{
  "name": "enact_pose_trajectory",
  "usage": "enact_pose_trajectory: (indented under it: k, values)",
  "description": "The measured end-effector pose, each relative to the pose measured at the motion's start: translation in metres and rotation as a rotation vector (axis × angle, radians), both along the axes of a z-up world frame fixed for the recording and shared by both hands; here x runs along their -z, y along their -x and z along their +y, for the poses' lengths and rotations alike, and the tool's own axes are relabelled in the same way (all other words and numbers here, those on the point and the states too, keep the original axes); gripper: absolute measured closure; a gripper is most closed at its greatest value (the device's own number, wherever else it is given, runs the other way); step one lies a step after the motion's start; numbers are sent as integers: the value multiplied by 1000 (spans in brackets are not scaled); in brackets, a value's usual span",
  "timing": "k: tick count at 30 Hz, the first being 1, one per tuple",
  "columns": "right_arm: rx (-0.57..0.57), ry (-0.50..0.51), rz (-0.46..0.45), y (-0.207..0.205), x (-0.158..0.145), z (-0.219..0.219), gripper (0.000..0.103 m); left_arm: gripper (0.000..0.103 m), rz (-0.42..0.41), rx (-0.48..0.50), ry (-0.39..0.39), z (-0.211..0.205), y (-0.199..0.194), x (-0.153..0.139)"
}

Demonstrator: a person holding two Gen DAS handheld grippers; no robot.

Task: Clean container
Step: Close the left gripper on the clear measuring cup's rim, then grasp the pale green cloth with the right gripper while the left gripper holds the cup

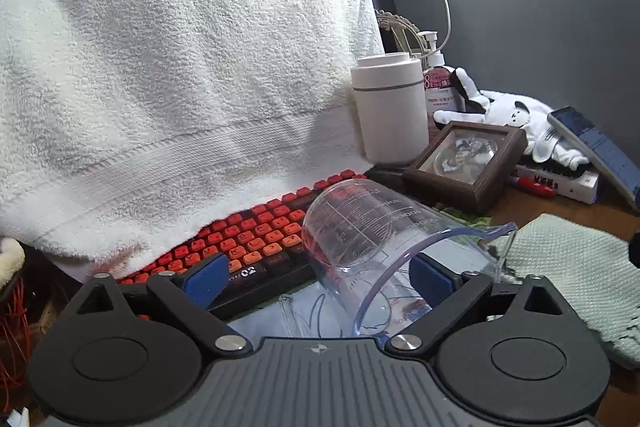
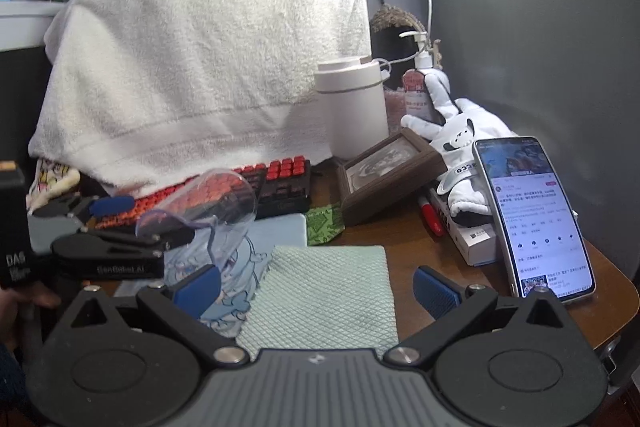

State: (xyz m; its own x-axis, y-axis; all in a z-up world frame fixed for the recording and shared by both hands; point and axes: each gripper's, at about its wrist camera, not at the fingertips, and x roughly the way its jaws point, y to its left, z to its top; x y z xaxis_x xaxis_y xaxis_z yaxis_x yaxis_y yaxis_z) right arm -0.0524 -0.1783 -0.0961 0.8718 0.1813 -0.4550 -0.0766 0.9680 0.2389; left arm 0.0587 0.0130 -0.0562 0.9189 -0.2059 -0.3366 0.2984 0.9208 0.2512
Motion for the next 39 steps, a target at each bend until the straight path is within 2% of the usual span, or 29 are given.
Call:
enact_pose_trajectory:
  k: [3, 6, 11, 14, 18, 20, 27, 31, 34, 36, 39]
  values:
    - [-30, -36, 5, -3, 4, -7, 0, 15, 19, 6, 7, 1, -4, 1]
    - [3, -89, -30, -3, 7, -15, 0, 15, 20, 11, 17, 2, -6, 1]
    - [-26, -100, 12, -11, 11, -25, 0, 15, 39, 31, 23, 1, -10, 1]
    - [-72, -148, 16, -16, 15, -31, 0, 15, 49, 38, 24, 1, -13, 1]
    - [-63, -301, 43, -22, 24, -47, 1, 15, 69, 44, 29, 2, -17, 2]
    - [-50, -366, 86, -26, 28, -55, 1, 15, 83, 51, 35, 2, -19, 2]
    - [-41, -505, 179, -38, 41, -78, 42, 15, 107, 100, 49, 7, -22, 3]
    - [-33, -585, 221, -44, 51, -91, 50, 15, 125, 129, 65, 10, -24, 3]
    - [-53, -597, 259, -49, 55, -94, 65, 15, 131, 133, 62, 11, -24, 3]
    - [-59, -573, 270, -51, 55, -92, 80, 15, 136, 135, 62, 11, -25, 3]
    - [-68, -539, 281, -54, 56, -89, 91, 15, 144, 138, 62, 11, -26, 4]
